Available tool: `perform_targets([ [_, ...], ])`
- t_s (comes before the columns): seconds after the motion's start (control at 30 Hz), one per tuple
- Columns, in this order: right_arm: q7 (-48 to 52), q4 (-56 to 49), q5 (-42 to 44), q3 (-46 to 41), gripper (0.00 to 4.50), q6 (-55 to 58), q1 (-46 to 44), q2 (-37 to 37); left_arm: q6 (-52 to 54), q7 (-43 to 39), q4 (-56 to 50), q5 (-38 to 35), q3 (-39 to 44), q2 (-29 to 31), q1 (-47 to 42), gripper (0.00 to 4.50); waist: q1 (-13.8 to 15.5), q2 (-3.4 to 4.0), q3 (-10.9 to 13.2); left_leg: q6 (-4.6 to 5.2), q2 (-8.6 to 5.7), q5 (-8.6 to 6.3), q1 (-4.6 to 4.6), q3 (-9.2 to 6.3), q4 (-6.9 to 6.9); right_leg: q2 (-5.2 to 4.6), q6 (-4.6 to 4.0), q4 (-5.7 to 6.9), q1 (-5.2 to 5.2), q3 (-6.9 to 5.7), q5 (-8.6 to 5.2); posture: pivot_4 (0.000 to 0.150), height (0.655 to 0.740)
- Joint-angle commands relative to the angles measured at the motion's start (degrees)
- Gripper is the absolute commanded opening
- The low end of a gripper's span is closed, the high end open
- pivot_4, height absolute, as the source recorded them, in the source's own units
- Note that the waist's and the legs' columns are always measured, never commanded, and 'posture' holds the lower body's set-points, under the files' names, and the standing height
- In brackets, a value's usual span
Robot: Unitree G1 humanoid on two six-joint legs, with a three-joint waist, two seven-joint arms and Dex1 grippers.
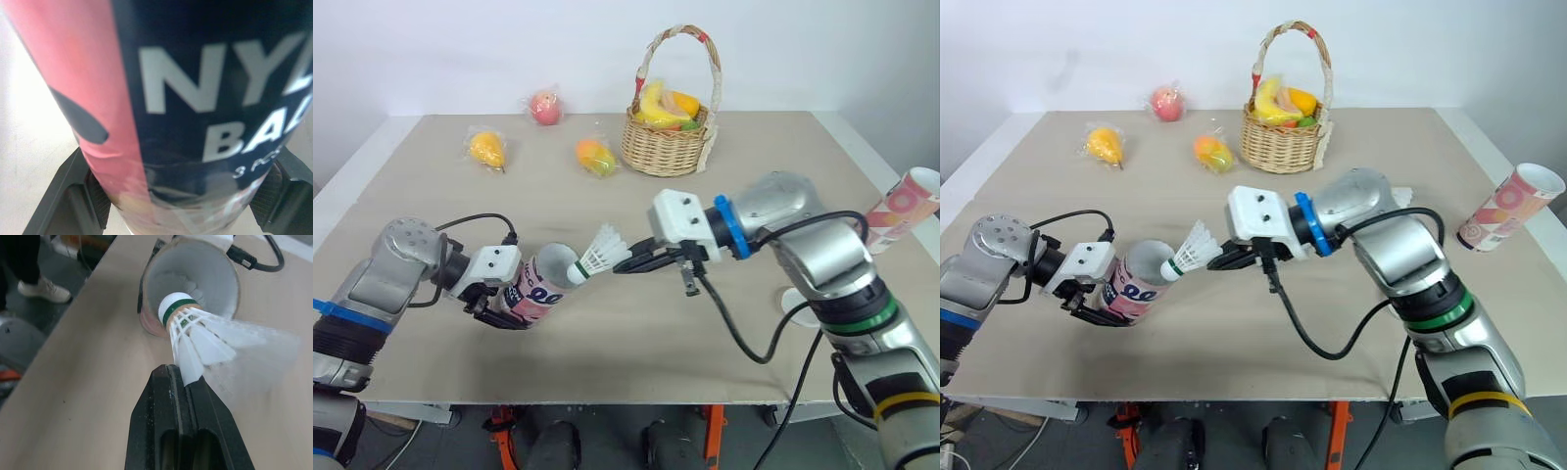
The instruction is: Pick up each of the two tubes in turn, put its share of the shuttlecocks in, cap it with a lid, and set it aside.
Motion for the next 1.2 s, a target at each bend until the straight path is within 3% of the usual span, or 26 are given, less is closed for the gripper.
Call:
perform_targets([
  [0.03, -0.23, 3.25, -3.92, 2.0, 0.03, -3.09, -4.92, 3.41, -0.14, 0.14, 0.19, 0.76, -1.81, -0.91, 1.68, 3.21, 0.03, 0.0, 0.0, 0.0, 0.0, 0.01, 0.0, -0.03, 0.0, 0.01, -0.01, 0.01, 0.0, -0.04, 0.0, 0.15, 0.74],
  [0.13, 0.22, 5.23, -4.52, 2.0, 0.03, -3.39, -6.7, 5.54, -0.28, 0.24, 0.18, 0.76, -1.61, -0.94, 1.96, 3.21, 0.22, -0.02, -0.01, -0.01, 0.02, 0.02, 0.01, -0.07, 0.0, 0.02, -0.03, 0.02, 0.02, -0.09, 0.0, 0.15, 0.74],
  [0.23, 3.19, 3.58, -0.28, -0.37, 1.09, -0.78, -6.86, 6.14, -0.39, 0.49, -0.1, 0.73, -1.51, -1.01, 2.37, 3.21, 0.31, -0.03, -0.02, -0.02, 0.01, 0.02, 0.0, -0.07, 0.0, -0.02, -0.03, 0.01, 0.03, -0.08, -0.02, 0.15, 0.74],
  [0.27, 4.49, 1.98, 1.86, -1.55, 1.09, 0.0, -6.05, 5.64, -0.38, 0.59, -0.25, 0.74, -1.48, -1.03, 2.49, 3.21, 0.3, -0.03, -0.02, -0.02, 0.01, 0.02, 0.0, -0.07, 0.0, -0.02, -0.03, 0.01, 0.04, -0.07, -0.02, 0.15, 0.74],
  [0.3, 5.32, 0.89, 3.2, -2.3, 1.61, 0.43, -5.44, 5.25, -0.36, 0.65, -0.34, 0.75, -1.46, -1.04, 2.56, 3.21, 0.37, -0.03, -0.02, -0.02, 0.01, 0.02, 0.0, -0.07, 0.0, -0.02, -0.03, 0.01, 0.03, -0.08, -0.02, 0.15, 0.74],
  [0.37, 5.5, -1.47, 6.99, -5.33, 1.97, 4.49, -3.53, 3.51, -0.1, 0.75, -0.76, 0.61, -1.41, -1.1, 2.8, 3.21, 0.43, -0.04, -0.02, -0.02, 0.02, 0.02, -0.01, -0.13, 0.0, -0.02, -0.05, 0.01, 0.05, -0.13, -0.03, 0.15, 0.74],
  [0.57, 0.51, -4.26, 13.58, -15.91, 1.97, 13.22, 3.54, -2.78, 0.32, 0.83, -1.56, 0.5, -1.3, -1.19, 3.2, 3.21, 0.59, -0.05, -0.03, -0.02, 0.0, 0.02, -0.01, -0.23, 0.0, -0.11, -0.05, 0.01, 0.1, -0.21, -0.03, 0.15, 0.74],
  [0.67, -5.15, -1.86, 9.91, -19.0, 1.97, 13.18, 7.93, -6.42, 0.47, 0.81, -1.95, 0.45, -1.25, -1.11, 3.46, 3.21, 0.61, -0.05, -0.03, -0.02, -0.04, 0.02, -0.01, -0.21, 0.0, -0.1, -0.05, 0.0, 0.1, -0.24, -0.04, 0.15, 0.74],
  [0.87, -29.3, 18.48, -0.74, -27.96, 1.97, 16.43, 11.67, -9.52, 0.46, 0.73, -2.22, 0.27, -1.04, -0.89, 4.14, 3.21, 0.74, -0.11, -0.03, -0.06, -0.12, 0.05, -0.03, -0.05, -0.01, -0.17, 0.01, -0.03, 0.07, -0.14, -0.04, 0.15, 0.74],
  [1.03, -36.94, 26.88, -5.58, -30.02, 1.97, 11.7, 15.19, -11.02, 0.02, 0.65, -1.98, 0.43, -0.9, -0.83, 4.52, 3.21, 0.46, -0.02, -0.05, 0.1, -0.22, -0.06, -0.05, 0.13, -0.13, -0.25, 0.11, -0.07, -0.02, 0.08, -0.13, 0.15, 0.74],
  [1.2, -41.41, 36.32, -7.7, -30.29, 1.97, 8.0, 13.18, -10.12, -0.35, 0.65, -1.5, 0.6, -0.76, -0.69, 4.59, 3.21, 0.34, 0.01, -0.04, 0.12, -0.22, -0.07, -0.02, 0.1, -0.13, -0.16, 0.14, -0.07, 0.03, 0.14, -0.11, 0.15, 0.74],
])
